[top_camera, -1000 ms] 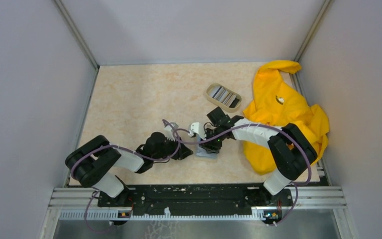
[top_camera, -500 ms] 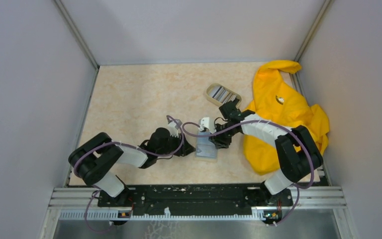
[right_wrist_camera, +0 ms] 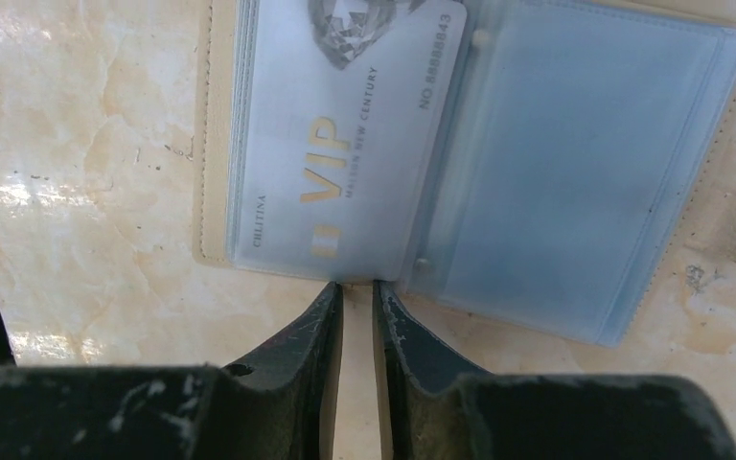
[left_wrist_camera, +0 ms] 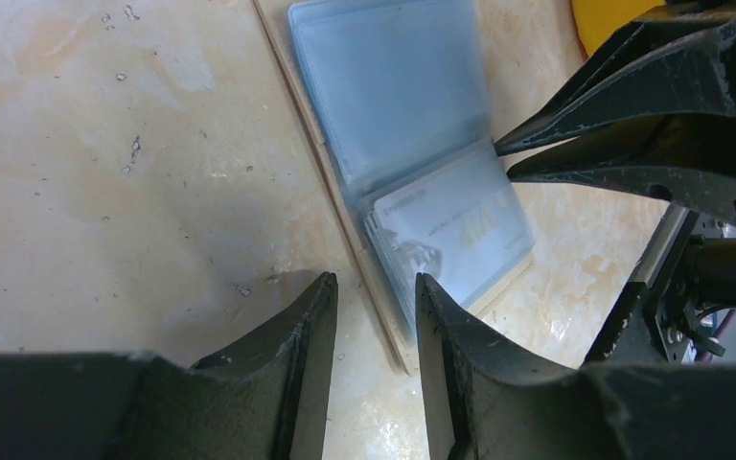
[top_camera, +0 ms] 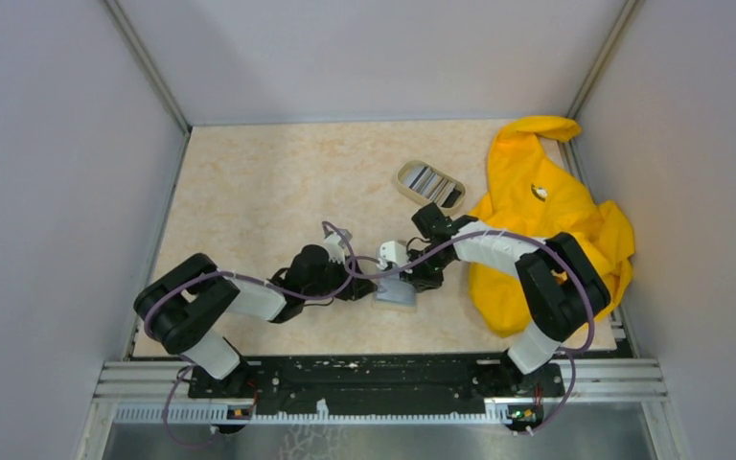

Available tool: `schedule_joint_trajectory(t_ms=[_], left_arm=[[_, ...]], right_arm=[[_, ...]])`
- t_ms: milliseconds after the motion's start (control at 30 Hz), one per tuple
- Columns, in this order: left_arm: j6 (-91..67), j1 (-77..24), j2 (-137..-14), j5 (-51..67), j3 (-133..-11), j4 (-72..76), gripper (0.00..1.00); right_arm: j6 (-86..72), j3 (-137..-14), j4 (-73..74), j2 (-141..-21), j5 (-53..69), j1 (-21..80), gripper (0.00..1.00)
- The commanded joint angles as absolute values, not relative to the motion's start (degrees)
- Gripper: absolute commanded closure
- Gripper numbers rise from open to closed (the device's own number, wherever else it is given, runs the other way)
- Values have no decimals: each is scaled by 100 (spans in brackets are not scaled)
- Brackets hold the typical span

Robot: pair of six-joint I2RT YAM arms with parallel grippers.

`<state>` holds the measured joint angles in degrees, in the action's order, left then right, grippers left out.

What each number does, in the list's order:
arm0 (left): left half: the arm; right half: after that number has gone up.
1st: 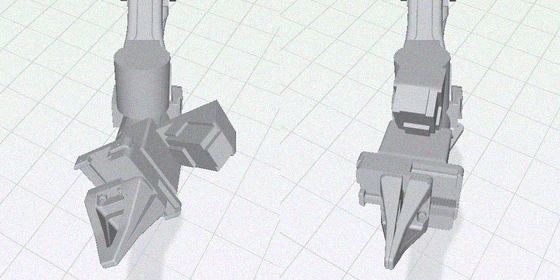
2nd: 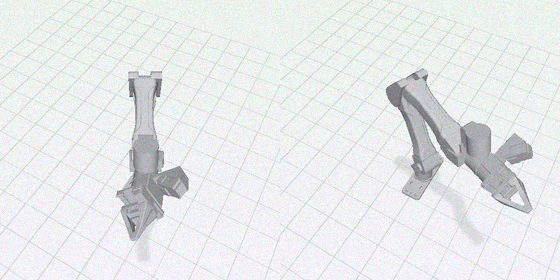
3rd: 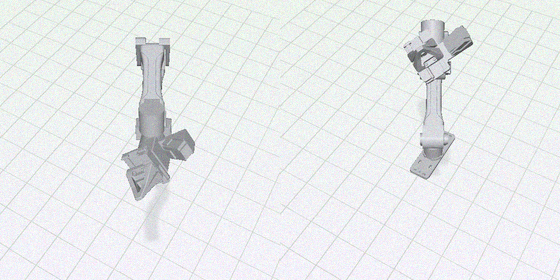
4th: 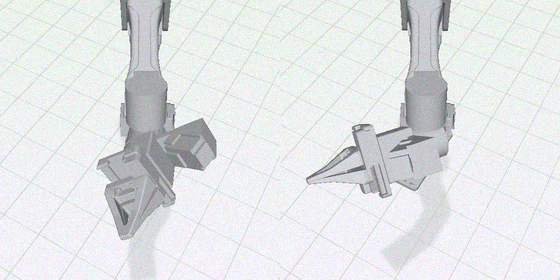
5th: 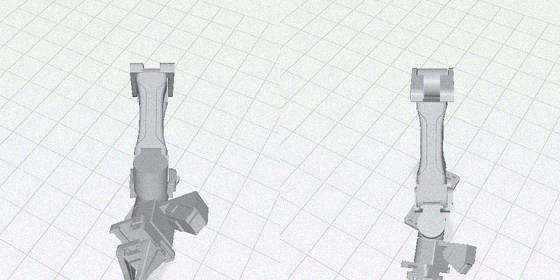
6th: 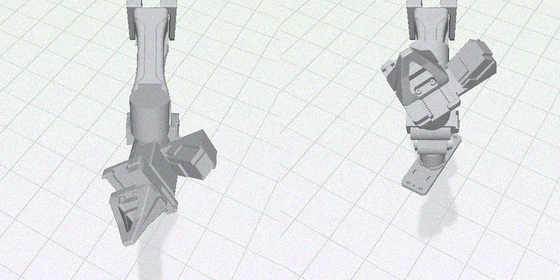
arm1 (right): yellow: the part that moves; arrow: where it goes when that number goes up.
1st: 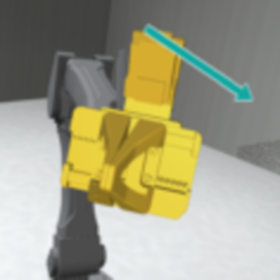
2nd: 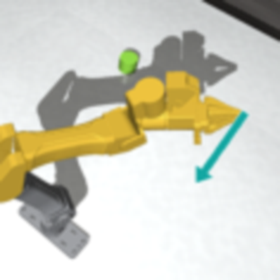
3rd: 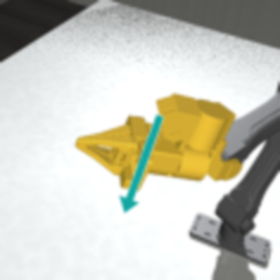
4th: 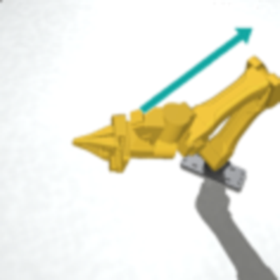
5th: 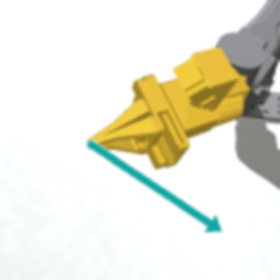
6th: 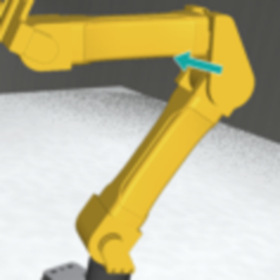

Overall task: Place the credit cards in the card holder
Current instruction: Open the card holder at the center of the board.

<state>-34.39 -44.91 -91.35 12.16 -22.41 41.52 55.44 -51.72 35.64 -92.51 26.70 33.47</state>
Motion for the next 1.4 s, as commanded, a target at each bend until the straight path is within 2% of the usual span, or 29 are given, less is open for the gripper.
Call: schedule_joint_trajectory(t_ms=[0, 367, 633, 800, 1200, 1367], left_arm=[[-3551, -4518, -9260, 1339, -2109, 4287, 58], [-3594, -4518, -9177, 1345, -1989, 4278, 59], [-3725, -4520, -9188, 1519, -1921, 4390, 66], [-3914, -4623, -9334, 1699, -1854, 4691, 69], [-4365, -5481, -10376, 1558, -2386, 5455, 68], [-4254, -5638, -10869, 1631, -3151, 5555, 66]], right_arm=[[5438, -5171, 3351, -9394, 2664, 3593, 82], [5089, -5448, 3512, -9244, 3420, 3631, 80], [4805, -5572, 3511, -8818, 3587, 2800, 77], [4533, -5484, 3256, -8728, 3210, 2509, 75], [2994, -5389, 2125, -8941, 1514, 2469, 73], [2747, -5503, 2131, -8550, 1957, 1996, 71]])
